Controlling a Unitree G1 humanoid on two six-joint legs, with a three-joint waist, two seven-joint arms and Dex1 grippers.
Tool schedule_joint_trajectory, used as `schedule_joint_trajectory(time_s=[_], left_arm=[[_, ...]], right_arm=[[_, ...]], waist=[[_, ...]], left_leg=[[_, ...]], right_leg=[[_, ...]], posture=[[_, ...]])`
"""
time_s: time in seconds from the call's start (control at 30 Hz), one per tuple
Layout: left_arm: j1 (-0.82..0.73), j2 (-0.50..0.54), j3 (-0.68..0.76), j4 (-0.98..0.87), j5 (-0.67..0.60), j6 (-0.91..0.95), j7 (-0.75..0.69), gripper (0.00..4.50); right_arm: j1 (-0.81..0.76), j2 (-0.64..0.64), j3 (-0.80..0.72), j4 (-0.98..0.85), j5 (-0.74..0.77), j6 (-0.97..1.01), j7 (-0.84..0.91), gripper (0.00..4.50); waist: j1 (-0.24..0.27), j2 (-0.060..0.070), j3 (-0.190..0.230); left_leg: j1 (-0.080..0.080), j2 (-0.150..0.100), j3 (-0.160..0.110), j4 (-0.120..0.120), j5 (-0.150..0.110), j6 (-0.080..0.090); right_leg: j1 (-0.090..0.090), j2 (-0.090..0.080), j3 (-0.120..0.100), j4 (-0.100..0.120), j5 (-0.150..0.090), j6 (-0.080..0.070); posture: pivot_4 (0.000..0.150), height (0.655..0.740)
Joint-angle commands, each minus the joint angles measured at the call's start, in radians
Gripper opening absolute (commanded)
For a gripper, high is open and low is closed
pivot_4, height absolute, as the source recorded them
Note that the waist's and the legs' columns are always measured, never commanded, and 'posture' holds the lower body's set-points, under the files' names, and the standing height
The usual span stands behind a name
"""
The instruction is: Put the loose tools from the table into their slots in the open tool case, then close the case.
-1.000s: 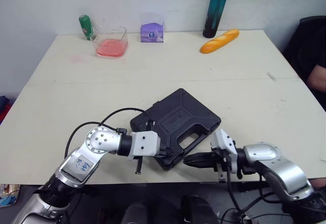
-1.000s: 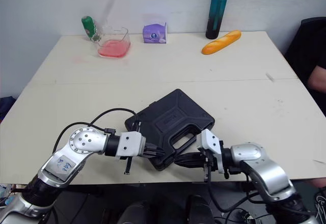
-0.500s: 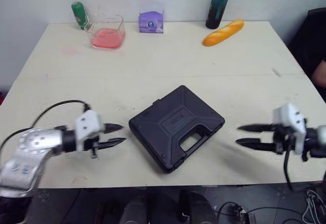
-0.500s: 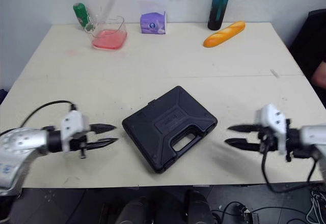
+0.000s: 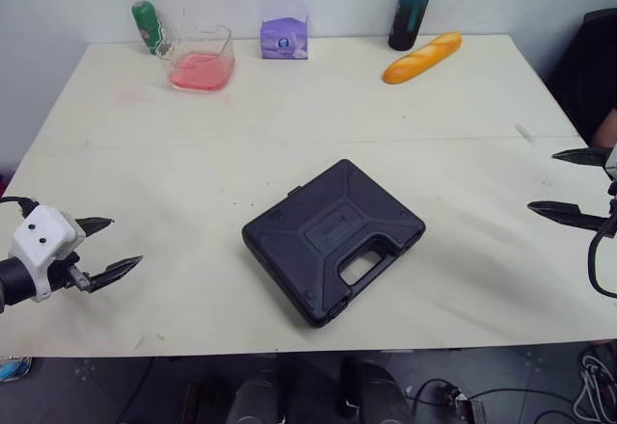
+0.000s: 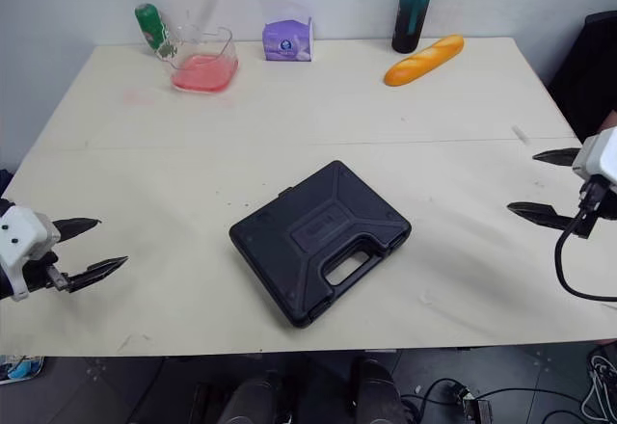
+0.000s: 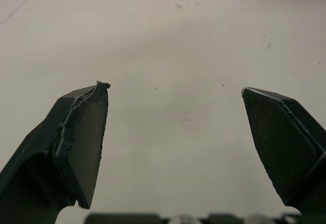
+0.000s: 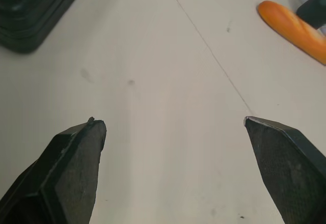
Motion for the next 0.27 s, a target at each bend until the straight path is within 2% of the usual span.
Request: schedule_joint_trajectory(time_s=[0.03, 0.27], left_arm=[[0.010, 0.002, 0.011, -0.022, -0.002, -0.005, 0.005, 4.40], [-0.023, -0.001, -0.013, -0.037, -0.018, -0.006, 0.014, 4.40]], right_arm=[[-0.043, 0.004, 0.008, 0.024, -0.009, -0.039, -0.008, 4.50], [-0.081, 0.081, 0.043, 0.031, -0.011, -0.063, -0.046, 4.50]], waist=[[-0.008, 0.000, 0.000], [-0.015, 0.000, 0.000]], left_leg=[[0.000, 0.000, 0.001, 0.000, 0.000, 0.000], [0.003, 0.001, 0.005, 0.001, 0.000, 0.000]], right_leg=[[-0.001, 0.000, 0.001, 0.001, 0.000, 0.000], [-0.001, 0.000, 0.004, 0.002, 0.000, 0.000]], posture=[[0.150, 0.7349], [0.150, 0.7349]])
